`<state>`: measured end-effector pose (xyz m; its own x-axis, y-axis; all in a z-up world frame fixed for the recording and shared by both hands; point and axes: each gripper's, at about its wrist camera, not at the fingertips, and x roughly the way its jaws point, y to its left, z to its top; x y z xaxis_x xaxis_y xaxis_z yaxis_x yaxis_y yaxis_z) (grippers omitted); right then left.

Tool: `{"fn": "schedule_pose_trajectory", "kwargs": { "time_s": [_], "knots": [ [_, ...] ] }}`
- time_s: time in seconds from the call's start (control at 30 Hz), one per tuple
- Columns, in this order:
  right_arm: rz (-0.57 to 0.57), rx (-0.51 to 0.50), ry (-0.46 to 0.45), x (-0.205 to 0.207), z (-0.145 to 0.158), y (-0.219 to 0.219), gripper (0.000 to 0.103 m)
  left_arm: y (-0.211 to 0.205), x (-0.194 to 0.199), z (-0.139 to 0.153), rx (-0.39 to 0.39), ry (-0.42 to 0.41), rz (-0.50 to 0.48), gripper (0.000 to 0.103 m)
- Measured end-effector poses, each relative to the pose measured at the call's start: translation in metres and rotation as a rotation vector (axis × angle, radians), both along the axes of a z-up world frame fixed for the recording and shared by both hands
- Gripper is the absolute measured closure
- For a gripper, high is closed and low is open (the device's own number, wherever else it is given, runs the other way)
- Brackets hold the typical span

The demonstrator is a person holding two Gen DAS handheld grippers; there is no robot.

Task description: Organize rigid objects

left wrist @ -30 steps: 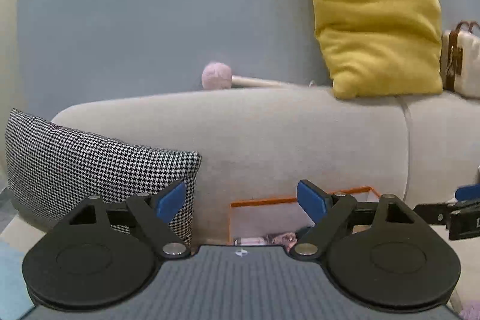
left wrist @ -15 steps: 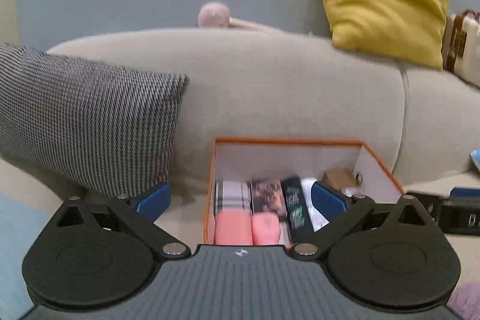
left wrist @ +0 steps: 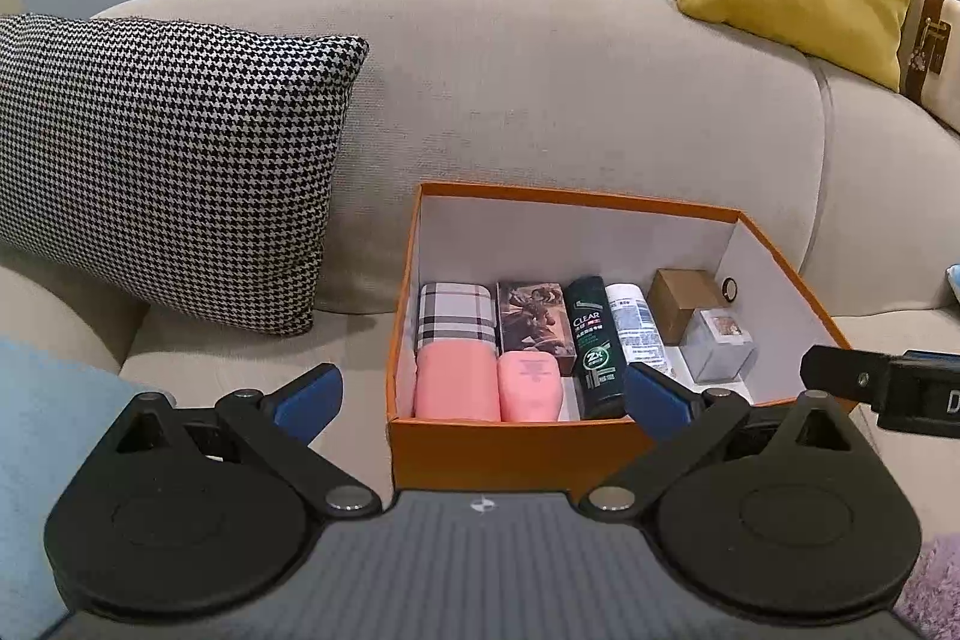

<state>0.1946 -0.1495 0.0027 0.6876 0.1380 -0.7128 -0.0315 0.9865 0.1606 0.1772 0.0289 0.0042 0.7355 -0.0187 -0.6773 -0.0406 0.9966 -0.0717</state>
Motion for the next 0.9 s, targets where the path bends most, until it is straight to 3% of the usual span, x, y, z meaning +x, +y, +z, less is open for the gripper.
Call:
{"fn": "schedule_pose_trajectory", "kwargs": {
  "time_s": [0.9],
  "knots": [
    [0.005,-0.032,0.02,-0.0078,0.0013,0.0035,0.002,-0.0027,-0.0094,0.0042,0.02,-0.003,0.012,0.0]
  ]
}}
